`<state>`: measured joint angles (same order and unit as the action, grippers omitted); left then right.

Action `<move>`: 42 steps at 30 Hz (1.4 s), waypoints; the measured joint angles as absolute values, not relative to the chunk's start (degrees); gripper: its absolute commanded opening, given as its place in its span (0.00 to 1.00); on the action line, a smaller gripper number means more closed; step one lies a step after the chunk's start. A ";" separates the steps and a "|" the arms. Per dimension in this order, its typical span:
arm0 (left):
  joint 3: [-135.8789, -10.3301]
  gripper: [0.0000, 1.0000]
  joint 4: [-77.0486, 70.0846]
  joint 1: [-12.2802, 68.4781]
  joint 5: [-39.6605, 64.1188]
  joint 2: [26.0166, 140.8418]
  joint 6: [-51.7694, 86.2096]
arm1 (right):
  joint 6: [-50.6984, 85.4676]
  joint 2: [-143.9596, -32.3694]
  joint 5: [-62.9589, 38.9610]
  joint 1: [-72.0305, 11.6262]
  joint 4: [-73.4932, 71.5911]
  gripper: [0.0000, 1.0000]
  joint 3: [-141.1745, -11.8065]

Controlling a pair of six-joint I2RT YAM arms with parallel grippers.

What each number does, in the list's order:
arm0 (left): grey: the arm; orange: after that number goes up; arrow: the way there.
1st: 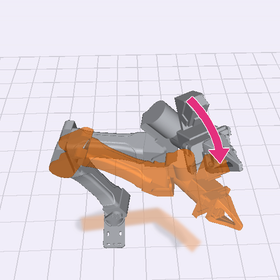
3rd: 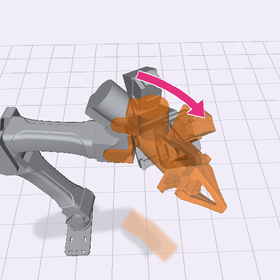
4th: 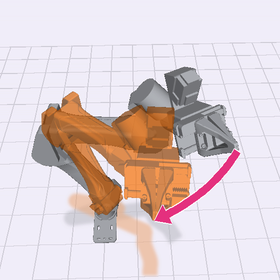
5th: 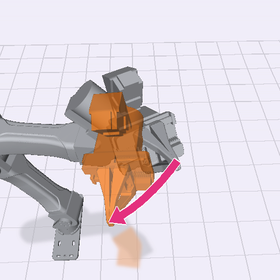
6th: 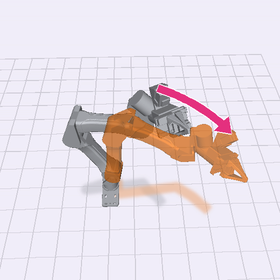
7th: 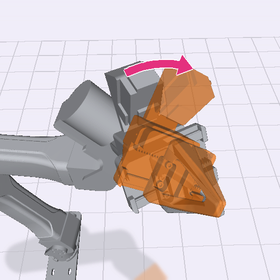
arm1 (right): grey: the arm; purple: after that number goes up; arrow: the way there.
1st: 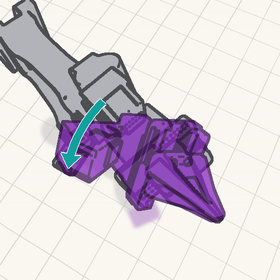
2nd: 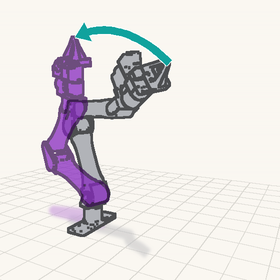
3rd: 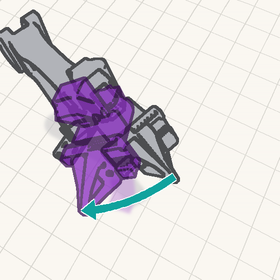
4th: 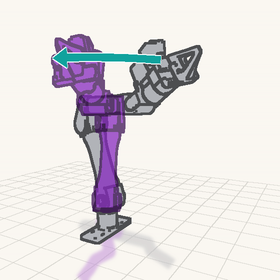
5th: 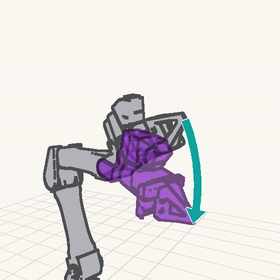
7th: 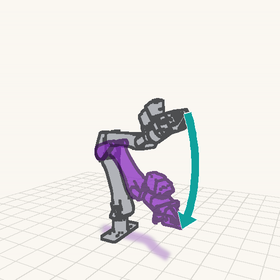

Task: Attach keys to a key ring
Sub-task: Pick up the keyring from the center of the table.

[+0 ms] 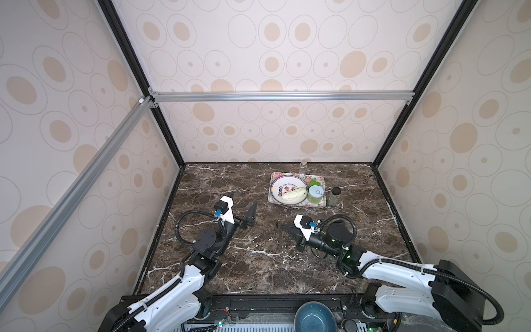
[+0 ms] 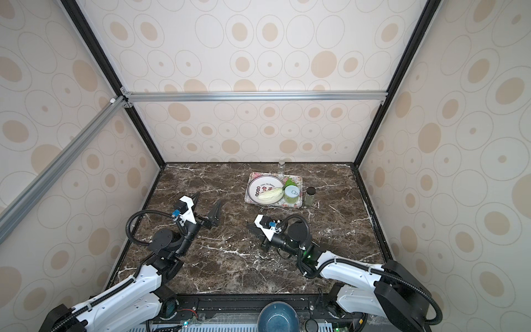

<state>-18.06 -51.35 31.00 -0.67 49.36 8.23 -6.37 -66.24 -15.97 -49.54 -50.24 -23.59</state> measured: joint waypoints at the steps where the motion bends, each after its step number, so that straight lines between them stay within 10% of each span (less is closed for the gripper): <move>1: -18.06 0.95 -51.35 31.00 -0.43 49.39 8.23 | -6.79 -66.30 -16.47 -49.56 -52.97 0.00 -22.35; 42: -21.65 0.80 -54.52 30.94 29.89 56.42 2.70 | 0.97 -59.61 -19.40 -44.93 -77.12 0.00 -12.86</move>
<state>-21.65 -54.52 30.94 29.89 56.42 2.70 0.97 -59.61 -19.40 -44.93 -77.12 -12.86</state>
